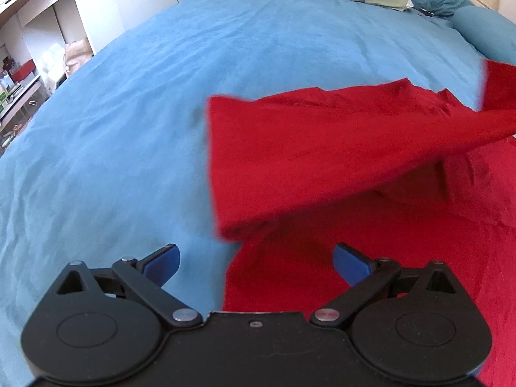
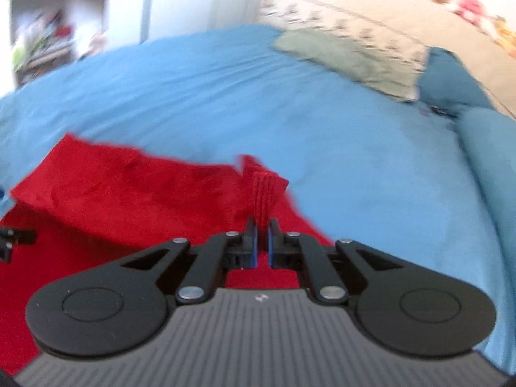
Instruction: Fold small clothes
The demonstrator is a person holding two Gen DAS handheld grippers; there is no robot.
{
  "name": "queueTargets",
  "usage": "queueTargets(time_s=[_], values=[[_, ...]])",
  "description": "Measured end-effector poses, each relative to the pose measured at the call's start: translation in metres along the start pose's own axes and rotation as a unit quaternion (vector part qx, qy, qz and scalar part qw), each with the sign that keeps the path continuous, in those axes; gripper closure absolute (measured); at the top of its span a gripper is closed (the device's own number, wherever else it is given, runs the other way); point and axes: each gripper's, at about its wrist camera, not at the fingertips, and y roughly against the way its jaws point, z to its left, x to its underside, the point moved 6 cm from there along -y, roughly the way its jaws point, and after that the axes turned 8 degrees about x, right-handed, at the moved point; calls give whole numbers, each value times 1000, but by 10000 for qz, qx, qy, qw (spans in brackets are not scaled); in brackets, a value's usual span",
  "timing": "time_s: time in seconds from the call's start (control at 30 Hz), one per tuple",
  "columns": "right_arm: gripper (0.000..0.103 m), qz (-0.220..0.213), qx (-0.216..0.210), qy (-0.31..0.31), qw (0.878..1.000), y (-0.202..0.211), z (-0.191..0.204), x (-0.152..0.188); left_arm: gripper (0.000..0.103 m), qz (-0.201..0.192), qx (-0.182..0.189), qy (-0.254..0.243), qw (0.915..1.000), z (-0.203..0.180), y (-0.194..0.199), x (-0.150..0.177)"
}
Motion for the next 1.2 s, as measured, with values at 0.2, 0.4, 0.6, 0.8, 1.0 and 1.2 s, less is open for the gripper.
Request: queueTargets(time_s=[0.2, 0.4, 0.6, 0.8, 1.0, 1.2], values=[[83, 485, 386, -857, 9944, 3, -56, 47, 0, -92, -170, 91, 9998, 0, -13, -10], [83, 892, 397, -1279, 9870, -9, -61, 97, 0, -115, -479, 440, 9978, 16, -18, -13], [65, 1342, 476, -1782, 9736, -18, -71, 128, 0, -97, -461, 477, 9977, 20, -13, -8], [13, 707, 327, -1637, 9834, 10, -66, 110, 0, -123, -284, 314, 9990, 9, -4, -5], [5, 1061, 77, -1674, 9801, -19, -50, 117, 0, 59, -146, 90, 9998, -2, -6, 8], [0, 1167, -42, -1969, 9734, -26, -50, 126, 0, 150, 11, 226, 9996, 0, -11, 12]])
